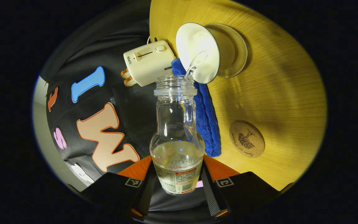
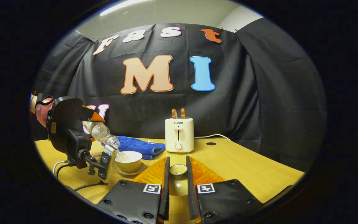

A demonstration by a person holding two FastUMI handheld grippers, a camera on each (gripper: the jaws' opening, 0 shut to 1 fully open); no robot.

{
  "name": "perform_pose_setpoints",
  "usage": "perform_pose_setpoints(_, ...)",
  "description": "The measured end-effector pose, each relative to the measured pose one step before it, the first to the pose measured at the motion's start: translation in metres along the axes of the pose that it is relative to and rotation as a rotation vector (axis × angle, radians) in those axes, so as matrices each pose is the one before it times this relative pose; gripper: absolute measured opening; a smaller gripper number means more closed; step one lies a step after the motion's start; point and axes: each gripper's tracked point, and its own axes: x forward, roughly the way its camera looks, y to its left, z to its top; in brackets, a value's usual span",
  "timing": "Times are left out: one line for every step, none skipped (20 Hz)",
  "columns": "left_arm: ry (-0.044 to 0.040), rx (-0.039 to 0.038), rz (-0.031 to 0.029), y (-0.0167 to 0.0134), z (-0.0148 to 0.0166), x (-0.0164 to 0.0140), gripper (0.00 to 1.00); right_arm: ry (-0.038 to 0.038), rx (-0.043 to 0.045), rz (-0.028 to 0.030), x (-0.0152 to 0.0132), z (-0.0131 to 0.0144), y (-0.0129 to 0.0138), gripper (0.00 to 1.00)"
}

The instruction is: Open the teacup lid with one hand, grasp the water bottle and pour water into the teacup with the other hand; after pouring, place the water bottle on the coaster and then close the teacup lid.

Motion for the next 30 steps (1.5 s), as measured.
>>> perform_pose_setpoints(-0.00169, 0.0137, 0.00504, 0.00206, -0.00005, 0.0001, 0.7, -0.00028, -0.00025, 0.00009, 0.00005, -0.00022, -0.00027, 0.28)
perform_pose_setpoints(0.00069, 0.01483, 0.00701, 0.00209, 0.00013, 0.00002, 0.7, 0.00012, 0.00013, 0.00104, -0.00027, 0.0002, 0.00033, 0.28)
perform_pose_setpoints(0.00273, 0.01516, 0.00747, 0.00231, -0.00065, -0.00048, 0.7, 0.00069, 0.00015, 0.00074, 0.00051, -0.0006, -0.00014, 0.28)
perform_pose_setpoints(0.00299, 0.01416, 0.00565, 0.00216, -0.00084, 0.00001, 0.7, 0.00021, 0.00011, 0.00004, -0.00004, -0.00023, -0.00038, 0.28)
perform_pose_setpoints(0.00131, 0.00972, 0.00536, 0.0017, -0.00021, -0.0002, 0.7, -0.00005, -0.00012, 0.00015, -0.00031, 0.00018, -0.00006, 0.28)
perform_pose_setpoints(0.00215, 0.00504, 0.0044, 0.00047, 0.00033, -0.00032, 0.7, -0.00007, -0.00004, -0.0001, 0.00023, 0.00027, -0.00016, 0.28)
perform_pose_setpoints(0.00056, 0.0007, 0.00384, 0.00015, -0.0003, 0.00042, 0.7, 0.00015, -0.00013, -0.00001, -0.00034, -0.00019, 0.00002, 0.28)
perform_pose_setpoints(0.00057, -0.00296, 0.00098, -0.00061, 0.0002, -0.00001, 0.7, -0.00017, -0.00016, -0.00001, -0.00025, 0.00049, -0.00002, 0.28)
perform_pose_setpoints(0.00088, -0.00356, -0.00026, -0.00104, 0.00002, 0.00023, 0.7, 0.00022, 0.00005, 0.00001, 0.00059, -0.0005, 0.00016, 0.28)
perform_pose_setpoints(0.00195, 0.00174, -0.00045, 0.00058, -0.0011, 0.00058, 0.7, -0.00009, -0.00008, 0.00008, -0.00018, 0.00033, 0.00028, 0.28)
perform_pose_setpoints(0.00207, 0.00678, -0.00017, 0.00042, -0.001, 0.00012, 0.7, -0.00019, -0.00006, -0.00004, -0.00001, -0.00016, -0.0004, 0.28)
perform_pose_setpoints(0.002, 0.00372, -0.00124, 0.00086, -0.00074, 0.0002, 0.7, 0.00021, 0.00007, 0.00001, 0.00018, 0.0003, 0.00002, 0.28)
perform_pose_setpoints(-0.00024, -0.00268, -0.00263, -0.00015, -0.00032, 0.00088, 0.7, -0.00023, -0.00017, -0.00006, -0.00023, -0.00019, -0.00015, 0.28)
perform_pose_setpoints(-0.00383, -0.01261, -0.00084, -0.00079, 0.00088, -0.00054, 0.7, -0.00002, 0.00008, -0.00002, -0.00019, 0.00001, 0.00014, 0.28)
perform_pose_setpoints(-0.0059, -0.02177, -0.00231, -0.00258, 0.00073, 0.00057, 0.7, 0.00027, 0.00025, -0.00005, 0.00004, -0.00015, -0.00009, 0.28)
perform_pose_setpoints(-0.00853, -0.02756, 0.00118, -0.00347, 0.00157, -0.00006, 0.7, -0.00009, -0.00006, -0.00008, -0.00013, 0.00006, 0.00012, 0.28)
perform_pose_setpoints(-0.00983, -0.02483, 0.00826, -0.00199, 0.00198, 0.00061, 0.7, 0.00001, -0.00003, 0.00001, 0.00038, -0.00003, 0.00012, 0.28)
perform_pose_setpoints(-0.00996, -0.02776, 0.00643, -0.00151, 0.00164, 0.00142, 0.7, 0.00039, 0.00035, -0.00019, -0.00008, 0.00009, 0.0001, 0.28)
perform_pose_setpoints(-0.01374, -0.04684, -0.00238, -0.0038, 0.00217, 0.00132, 0.7, -0.00042, -0.0003, 0.00012, -0.00034, 0.00014, 0.00011, 0.28)
perform_pose_setpoints(-0.01689, -0.06478, -0.00743, -0.00633, 0.00314, 0.00137, 0.7, 0.00075, 0.00016, -0.00021, 0.0, 0.00015, -0.0003, 0.28)
perform_pose_setpoints(-0.0174, -0.07928, -0.00851, -0.00654, 0.00261, 0.00002, 0.7, -0.00026, -0.00003, 0.0, -0.00002, -0.00036, 0.00018, 0.28)
perform_pose_setpoints(-0.02162, -0.08089, 0.00494, -0.001, 0.00114, -0.00294, 0.7, 0.00006, -0.00025, 0.00002, 0.00018, 0.00029, 0.00038, 0.28)
perform_pose_setpoints(-0.02649, -0.07486, 0.01174, -0.00074, 0.00327, -0.00243, 0.7, 0.00014, 0.00001, -0.0012, -0.00009, -0.00022, -0.00042, 0.28)
perform_pose_setpoints(-0.02238, -0.07915, 0.01156, 0.00079, 0.00363, -0.00011, 0.7, -0.00137, -0.00037, -0.00134, 0.00024, 0.00078, -0.00039, 0.28)
perform_pose_setpoints(-0.01324, -0.08564, 0.00434, -0.00166, 0.00173, 0.00083, 0.69, 0.00061, 0.00006, 0.00005, 0.00022, -0.0009, 0.0, 0.28)
perform_pose_setpoints(-0.01405, -0.08642, 0.0006, -0.00116, -0.00002, -0.00032, 0.69, -0.00005, -0.00013, 0.00011, -0.00021, 0.00011, -0.00001, 0.28)
perform_pose_setpoints(-0.01392, -0.08526, 0.01215, 0.00089, 0.00063, -0.00083, 0.69, -0.00044, -0.00027, 0.00009, -0.00002, 0.00017, 0.00003, 0.28)
perform_pose_setpoints(-0.02397, -0.07373, 0.02267, 0.00404, 0.00424, -0.00117, 0.69, 0.00096, 0.00059, -0.00032, 0.00017, -0.00021, 0.00004, 0.28)
perform_pose_setpoints(-0.0315, -0.0755, 0.04234, 0.00947, 0.0047, -0.00057, 0.69, -0.00076, -0.0005, 0.00037, -0.00028, -0.00002, -0.00039, 0.28)
perform_pose_setpoints(-0.02137, -0.09174, 0.02929, 0.01016, 0.00274, -0.00237, 0.69, 0.00016, 0.00021, -0.00025, 0.00023, 0.00004, 0.00025, 0.28)
